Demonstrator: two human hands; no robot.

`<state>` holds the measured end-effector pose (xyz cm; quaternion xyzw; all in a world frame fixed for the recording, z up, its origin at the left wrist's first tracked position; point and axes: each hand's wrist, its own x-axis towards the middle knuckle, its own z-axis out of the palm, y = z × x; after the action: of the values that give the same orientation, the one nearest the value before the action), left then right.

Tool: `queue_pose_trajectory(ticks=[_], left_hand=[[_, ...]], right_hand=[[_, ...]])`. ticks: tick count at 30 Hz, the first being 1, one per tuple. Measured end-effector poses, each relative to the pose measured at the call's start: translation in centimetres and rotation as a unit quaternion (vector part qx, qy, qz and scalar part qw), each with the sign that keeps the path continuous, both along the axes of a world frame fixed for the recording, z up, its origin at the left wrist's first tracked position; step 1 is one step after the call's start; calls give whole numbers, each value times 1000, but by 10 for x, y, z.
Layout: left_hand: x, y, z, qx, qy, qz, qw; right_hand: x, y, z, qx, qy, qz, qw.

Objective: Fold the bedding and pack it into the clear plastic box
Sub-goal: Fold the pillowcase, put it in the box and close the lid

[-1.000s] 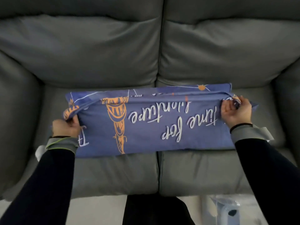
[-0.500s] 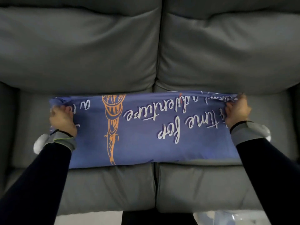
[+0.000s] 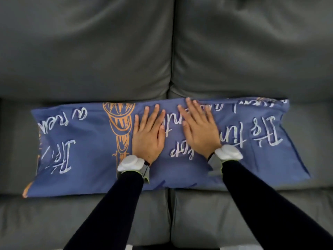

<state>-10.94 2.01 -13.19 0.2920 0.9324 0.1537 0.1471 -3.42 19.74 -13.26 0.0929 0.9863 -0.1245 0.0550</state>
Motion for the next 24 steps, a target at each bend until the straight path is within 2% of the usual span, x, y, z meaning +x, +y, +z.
queue_pose_trajectory(ticks=[4,8,10,12,13,14,16,18,19,20,24], left_hand=[[2,1,0,-17,12,13,1000],[3,-3,-3,-17,18,17,1000],[3,-3,-3,-25,18,12,999],[0,-1,-2,-34,17,12,999],[0,0,1,-38,16,15,999],[4,-2,2,-41,16,18,999],[16,-15,7,-45,10,22,999],[38,-31,8,-55,6,-5,998],[48,-39,9,-60,4,-28,998],[53,-48,9,-57,4,-49,997],[32,-88,11,-39,-18,-93,995]], right_hand=[[32,70,-5,70,-27,-61,995],[78,137,-2,79,-87,-151,981],[91,146,-1,70,-111,-265,955],[81,123,2,67,-113,-396,909],[72,98,8,62,-95,-411,905],[63,68,14,44,-74,-379,921],[53,-7,26,-47,-37,-251,966],[59,-72,38,-101,-29,-151,983],[69,-96,39,-99,-39,-124,987],[79,-109,37,-82,-54,-122,988],[92,-101,26,-48,-83,-228,969]])
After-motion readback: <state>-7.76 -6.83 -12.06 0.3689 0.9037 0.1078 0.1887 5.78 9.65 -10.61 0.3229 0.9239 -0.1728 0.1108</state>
